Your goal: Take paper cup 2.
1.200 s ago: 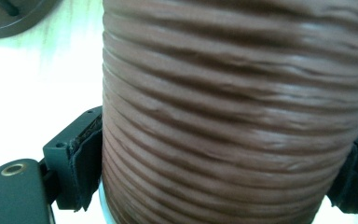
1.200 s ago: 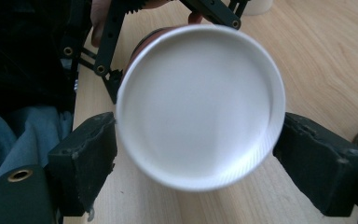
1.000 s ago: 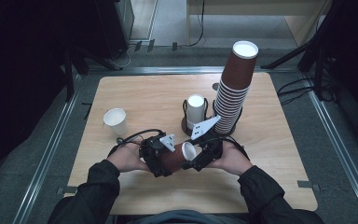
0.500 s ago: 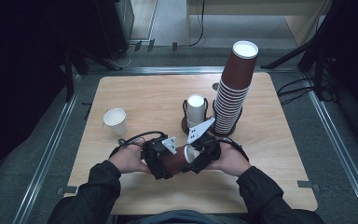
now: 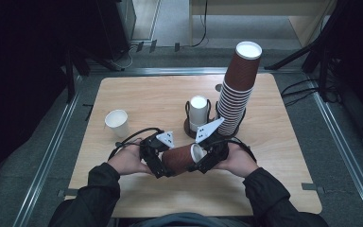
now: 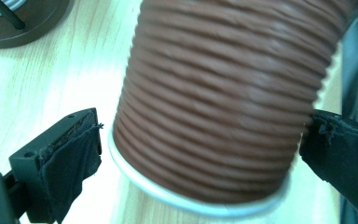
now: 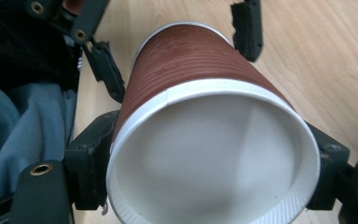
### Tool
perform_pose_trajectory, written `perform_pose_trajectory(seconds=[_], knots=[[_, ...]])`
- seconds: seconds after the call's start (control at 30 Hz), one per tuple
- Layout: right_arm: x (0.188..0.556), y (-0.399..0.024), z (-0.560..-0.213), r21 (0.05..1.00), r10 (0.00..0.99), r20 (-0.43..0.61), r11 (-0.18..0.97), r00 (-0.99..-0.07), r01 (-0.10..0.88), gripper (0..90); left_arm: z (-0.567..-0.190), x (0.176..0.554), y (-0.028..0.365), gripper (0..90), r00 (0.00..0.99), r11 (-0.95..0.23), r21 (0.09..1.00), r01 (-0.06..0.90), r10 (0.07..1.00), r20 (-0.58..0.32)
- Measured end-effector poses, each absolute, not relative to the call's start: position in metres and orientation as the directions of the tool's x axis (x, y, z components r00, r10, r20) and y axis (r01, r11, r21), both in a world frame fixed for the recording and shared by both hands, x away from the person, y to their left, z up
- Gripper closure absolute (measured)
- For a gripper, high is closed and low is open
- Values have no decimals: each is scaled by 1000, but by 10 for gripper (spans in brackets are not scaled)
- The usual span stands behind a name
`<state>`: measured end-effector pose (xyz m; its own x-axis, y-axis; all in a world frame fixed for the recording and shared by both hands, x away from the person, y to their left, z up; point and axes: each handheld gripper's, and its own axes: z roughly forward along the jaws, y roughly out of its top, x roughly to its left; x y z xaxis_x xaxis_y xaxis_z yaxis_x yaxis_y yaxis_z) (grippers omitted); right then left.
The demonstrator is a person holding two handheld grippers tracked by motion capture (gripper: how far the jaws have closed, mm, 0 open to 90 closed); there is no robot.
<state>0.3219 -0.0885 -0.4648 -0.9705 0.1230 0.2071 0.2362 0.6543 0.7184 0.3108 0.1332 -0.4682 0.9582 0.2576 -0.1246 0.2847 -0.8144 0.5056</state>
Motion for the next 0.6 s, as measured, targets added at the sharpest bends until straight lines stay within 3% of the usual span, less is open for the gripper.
perform_pose_trajectory(seconds=[0.6], knots=[[325, -111, -453, 801, 166, 201, 539, -965, 259, 214, -461, 313, 155, 0, 938, -681, 646, 344, 276, -208]])
